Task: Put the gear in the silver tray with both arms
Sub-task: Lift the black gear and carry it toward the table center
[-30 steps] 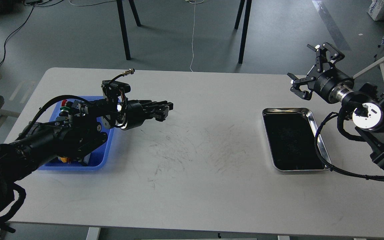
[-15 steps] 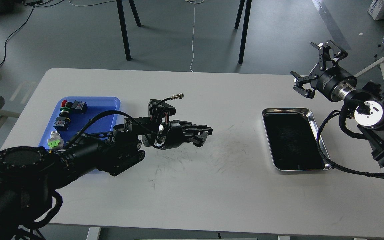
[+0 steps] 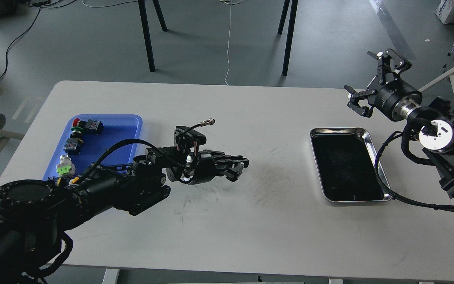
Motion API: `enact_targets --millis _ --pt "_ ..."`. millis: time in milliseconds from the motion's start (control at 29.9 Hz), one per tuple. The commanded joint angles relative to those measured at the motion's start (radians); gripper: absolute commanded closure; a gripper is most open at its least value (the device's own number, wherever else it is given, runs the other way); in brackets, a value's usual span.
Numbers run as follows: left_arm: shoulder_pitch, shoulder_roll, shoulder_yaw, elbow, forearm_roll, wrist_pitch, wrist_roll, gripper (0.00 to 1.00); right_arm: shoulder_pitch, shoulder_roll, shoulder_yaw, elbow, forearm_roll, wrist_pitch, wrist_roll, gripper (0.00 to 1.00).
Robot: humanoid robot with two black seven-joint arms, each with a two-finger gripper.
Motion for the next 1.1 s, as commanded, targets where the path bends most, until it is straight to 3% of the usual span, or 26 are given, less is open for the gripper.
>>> enact_targets --millis 0,635,702,869,1069 --pt "0.003 0.0 -0.001 0.004 0.0 0.002 0.0 0.92 -0.001 0.001 -0.009 0.0 0.0 0.0 0.0 0.01" --pt "0.032 0.0 -0.003 -0.053 -0.008 -0.001 0.0 0.87 0.004 -0.001 -0.018 0.0 0.0 0.0 0.0 0.01" --pt "0.032 0.0 -0.003 -0.053 -0.015 -0.001 0.0 0.83 0.002 0.001 -0.02 0.0 0.0 -0.001 0.0 0.01" --pt "0.041 0.0 -0.004 -0.055 -0.035 -0.004 0.0 0.62 0.004 0.001 -0.02 0.0 0.0 0.0 0.0 0.01" --pt "0.047 0.0 -0.004 -0.067 -0.049 -0.006 0.0 0.55 0.004 -0.001 -0.02 0.0 0.0 0.0 0.0 0.01"
